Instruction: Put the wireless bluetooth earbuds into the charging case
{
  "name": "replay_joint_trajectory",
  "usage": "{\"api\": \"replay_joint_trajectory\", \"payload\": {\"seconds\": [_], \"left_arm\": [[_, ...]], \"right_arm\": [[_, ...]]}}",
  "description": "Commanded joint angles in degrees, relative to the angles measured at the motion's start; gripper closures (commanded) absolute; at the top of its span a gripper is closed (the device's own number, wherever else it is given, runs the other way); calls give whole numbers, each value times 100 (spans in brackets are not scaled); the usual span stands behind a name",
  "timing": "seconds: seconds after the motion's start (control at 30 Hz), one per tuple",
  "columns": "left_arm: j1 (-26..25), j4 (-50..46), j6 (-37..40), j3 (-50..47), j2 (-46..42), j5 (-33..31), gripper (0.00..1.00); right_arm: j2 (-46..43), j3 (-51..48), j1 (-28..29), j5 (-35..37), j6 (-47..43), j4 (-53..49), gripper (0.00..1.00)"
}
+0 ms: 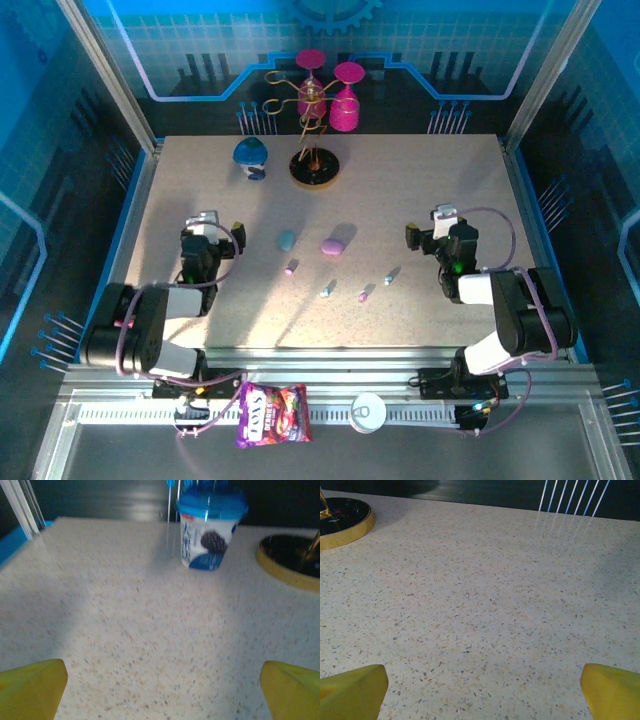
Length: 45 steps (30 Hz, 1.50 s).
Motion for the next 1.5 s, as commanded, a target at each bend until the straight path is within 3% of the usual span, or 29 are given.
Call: {"api": "replay_joint_trajectory", "payload": {"seconds": [0.0, 0.23, 0.47, 0.7, 0.8, 0.97, 1.23, 1.47], "left_arm": [[-47, -521, -12, 83, -835, -205, 1], [-374, -1544, 224, 477, -1772, -83, 1], [-1237, -2534, 279, 1039, -1854, -16, 1], [-1852, -3747, -231, 1621, -1561, 634, 0], [-1918, -3985, -282, 1697, -1512, 800, 1], [-1918, -4046, -396, 1689, -1481, 754, 0], [-1938, -4086, -430, 1584, -1663, 693, 1], [-1953, -4188, -386, 1537, -1819, 638, 1]], "right_arm": [[-433, 112, 162, 223, -139, -290, 0], [-1407, 516, 685, 587, -204, -1722, 0], [-1563, 1330, 1496, 42, -298, -3128, 0], [-683, 2394, 2346, -1699, -1423, -4723, 0], [-127, 2966, 2620, -1998, -2056, -5478, 0], [824, 3937, 2859, -1760, -2298, -6213, 0], [2430, 5727, 3245, -261, -1710, -7390, 0], [2980, 6329, 3352, -206, -1295, -7794, 0]]}}
